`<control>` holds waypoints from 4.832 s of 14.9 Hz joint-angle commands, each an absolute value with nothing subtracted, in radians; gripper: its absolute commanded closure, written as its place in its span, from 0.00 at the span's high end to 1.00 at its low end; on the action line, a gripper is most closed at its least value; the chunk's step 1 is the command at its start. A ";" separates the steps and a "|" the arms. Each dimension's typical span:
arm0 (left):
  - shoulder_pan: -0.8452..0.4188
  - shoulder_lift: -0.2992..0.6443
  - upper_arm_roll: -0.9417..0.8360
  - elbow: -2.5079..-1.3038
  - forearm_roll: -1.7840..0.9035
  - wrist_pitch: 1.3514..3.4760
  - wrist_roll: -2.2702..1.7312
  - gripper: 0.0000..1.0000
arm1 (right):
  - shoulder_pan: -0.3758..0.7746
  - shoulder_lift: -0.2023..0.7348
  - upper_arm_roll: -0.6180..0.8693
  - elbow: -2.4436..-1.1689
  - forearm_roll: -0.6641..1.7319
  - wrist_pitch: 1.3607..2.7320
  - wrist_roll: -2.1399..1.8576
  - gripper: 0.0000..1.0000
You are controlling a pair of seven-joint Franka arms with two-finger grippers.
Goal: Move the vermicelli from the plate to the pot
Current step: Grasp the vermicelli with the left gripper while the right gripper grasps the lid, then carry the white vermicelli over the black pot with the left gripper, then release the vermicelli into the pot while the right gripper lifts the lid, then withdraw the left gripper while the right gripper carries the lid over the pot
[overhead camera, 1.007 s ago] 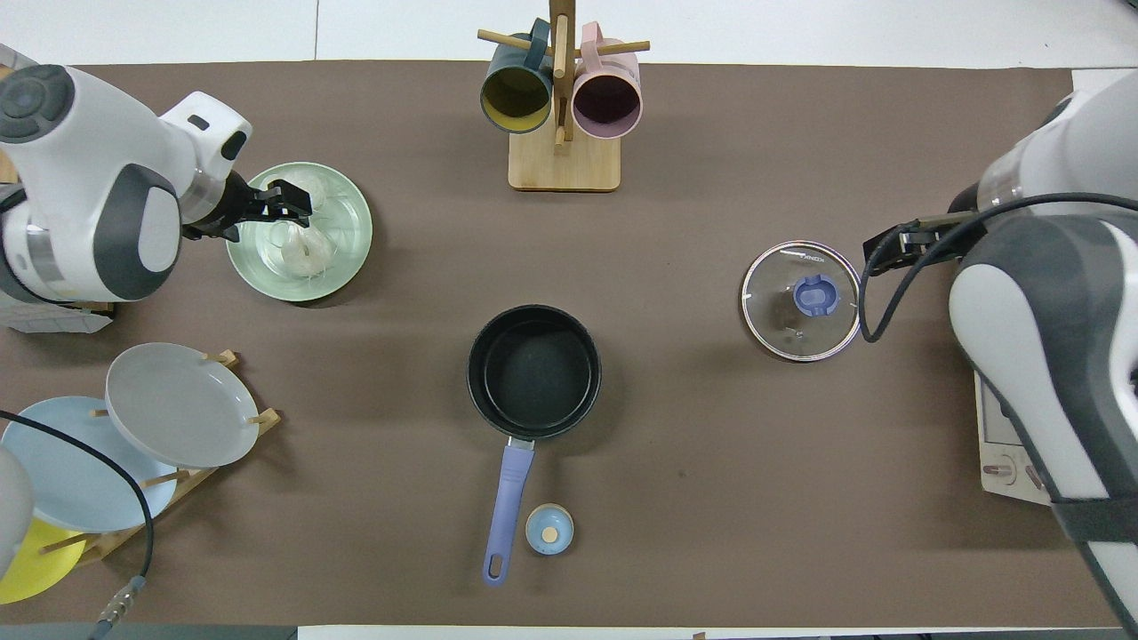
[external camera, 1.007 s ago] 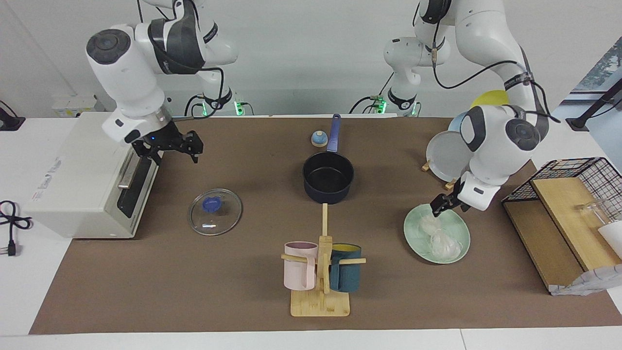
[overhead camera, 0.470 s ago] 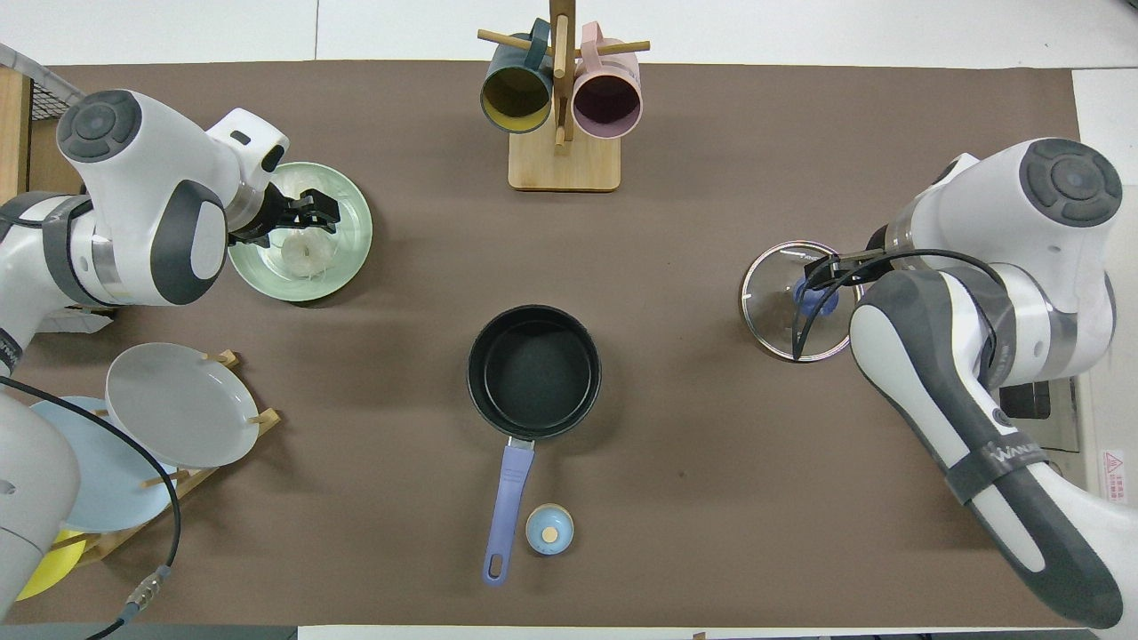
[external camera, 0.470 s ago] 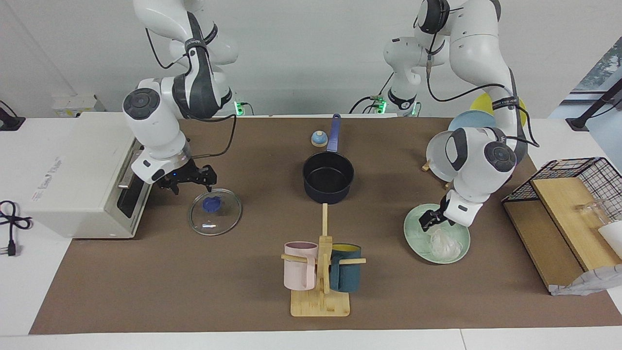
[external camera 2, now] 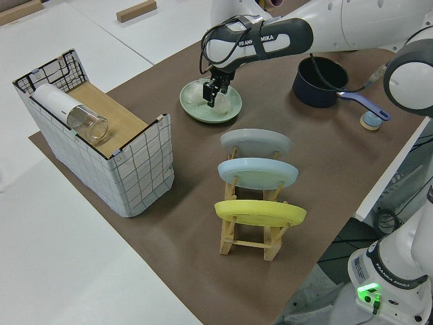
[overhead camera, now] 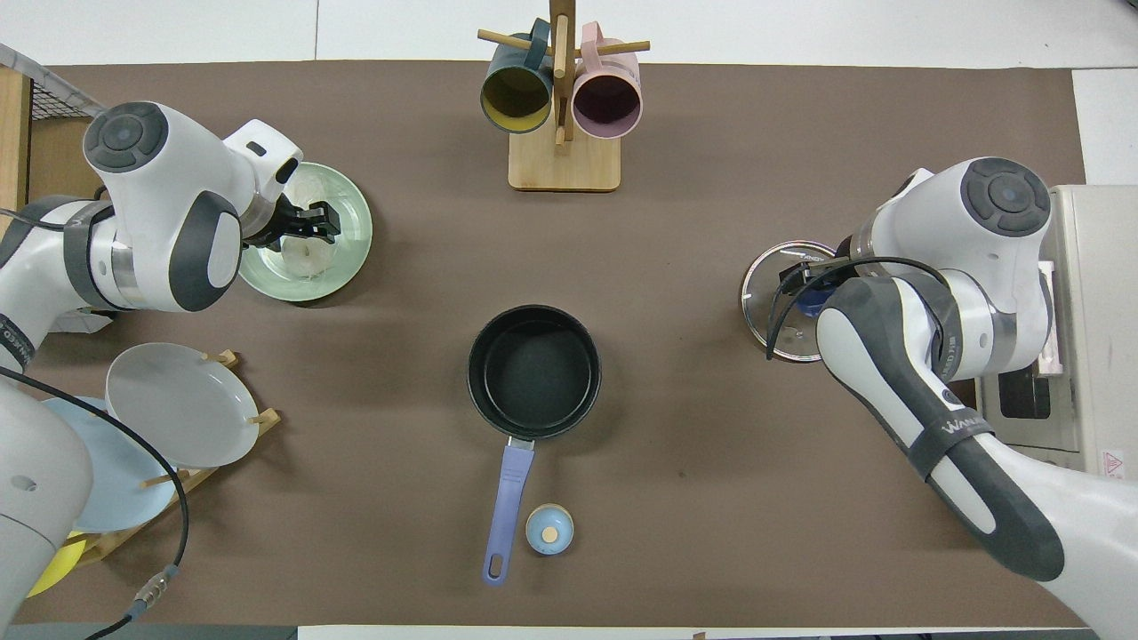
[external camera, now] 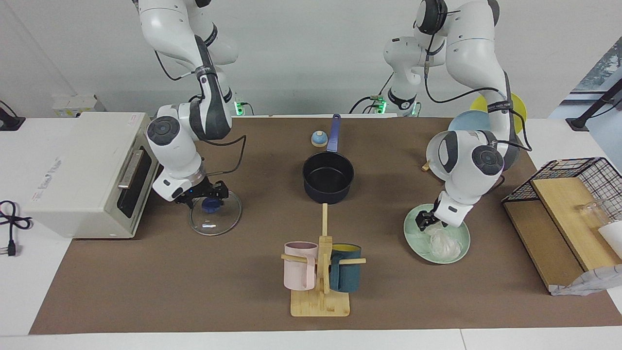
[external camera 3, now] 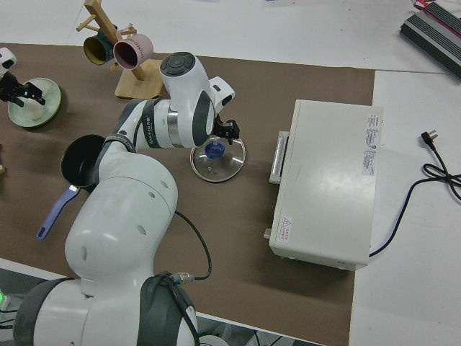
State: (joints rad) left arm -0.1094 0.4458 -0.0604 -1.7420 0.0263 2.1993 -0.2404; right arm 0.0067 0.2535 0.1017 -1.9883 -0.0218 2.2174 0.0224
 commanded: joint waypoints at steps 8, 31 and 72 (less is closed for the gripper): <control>-0.121 0.396 -0.054 -1.698 0.037 2.169 -0.193 0.00 | 0.002 0.276 0.129 -2.003 -0.021 2.258 -0.037 0.79; -0.603 0.080 -0.095 -2.034 -0.201 2.152 -0.715 0.00 | 0.015 0.227 0.158 -1.747 -0.021 1.863 -0.061 0.00; -0.109 -0.038 -0.046 -1.629 -0.001 1.512 -0.101 1.00 | 0.204 0.354 0.592 -1.424 -0.138 1.750 0.811 0.00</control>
